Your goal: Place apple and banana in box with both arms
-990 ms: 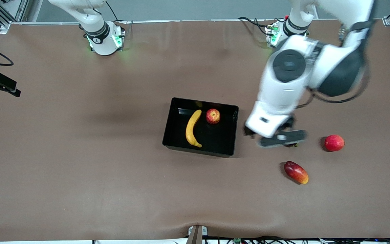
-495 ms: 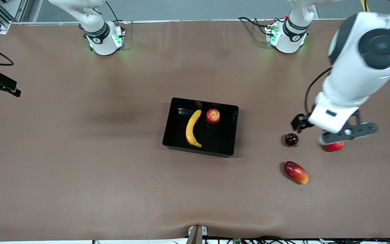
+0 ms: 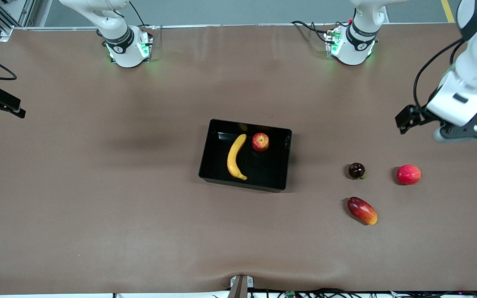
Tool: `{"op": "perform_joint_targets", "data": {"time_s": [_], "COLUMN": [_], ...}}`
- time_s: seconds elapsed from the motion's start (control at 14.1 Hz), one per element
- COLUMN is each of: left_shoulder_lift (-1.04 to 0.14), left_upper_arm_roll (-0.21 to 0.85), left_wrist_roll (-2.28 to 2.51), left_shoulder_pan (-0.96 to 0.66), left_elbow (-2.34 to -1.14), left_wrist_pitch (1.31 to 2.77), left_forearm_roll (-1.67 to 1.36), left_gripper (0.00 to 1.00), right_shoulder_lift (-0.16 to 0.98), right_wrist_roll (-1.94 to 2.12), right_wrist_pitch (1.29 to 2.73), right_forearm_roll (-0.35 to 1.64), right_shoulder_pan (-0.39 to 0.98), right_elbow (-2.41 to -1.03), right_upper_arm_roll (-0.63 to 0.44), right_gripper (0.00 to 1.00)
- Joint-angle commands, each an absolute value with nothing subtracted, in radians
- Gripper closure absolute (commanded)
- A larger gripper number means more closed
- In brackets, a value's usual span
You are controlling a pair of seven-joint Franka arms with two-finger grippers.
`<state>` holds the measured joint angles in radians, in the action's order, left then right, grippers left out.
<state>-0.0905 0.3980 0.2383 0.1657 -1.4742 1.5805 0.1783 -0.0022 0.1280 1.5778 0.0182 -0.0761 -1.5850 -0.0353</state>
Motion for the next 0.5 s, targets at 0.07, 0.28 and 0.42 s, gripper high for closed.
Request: {"op": "perform_joint_targets", "data": {"time_s": [0.07,0.28,0.42], "left_shoulder_lift": [0.125,0.204,0.219], "left_upper_arm_roll": [0.251,0.129,0.111], "left_wrist_roll": [0.187,0.141,0.126], "left_shoulder_pan": [0.047,-0.064,-0.074], "left_elbow": [-1.704,-1.773,-1.786], "left_wrist_pitch": [1.589,1.588,1.58], "left_forearm_roll": [0.095,0.054,0.054], "left_gripper": [0.0,0.0,0.0], "right_shoulder_lift": [-0.006,-0.006,-0.006], "right_wrist_roll": [0.138,0.138,0.138], "right_wrist_pitch": [1.563,1.565,1.565], "right_forearm_roll": [0.003,0.002,0.002], "right_shoulder_pan": [-0.084,-0.084,-0.086], "right_elbow": [-1.575,-1.574,-1.574], "right_upper_arm_roll": [-0.029,-0.029,-0.029], "right_gripper": [0.0,0.0,0.0]}}
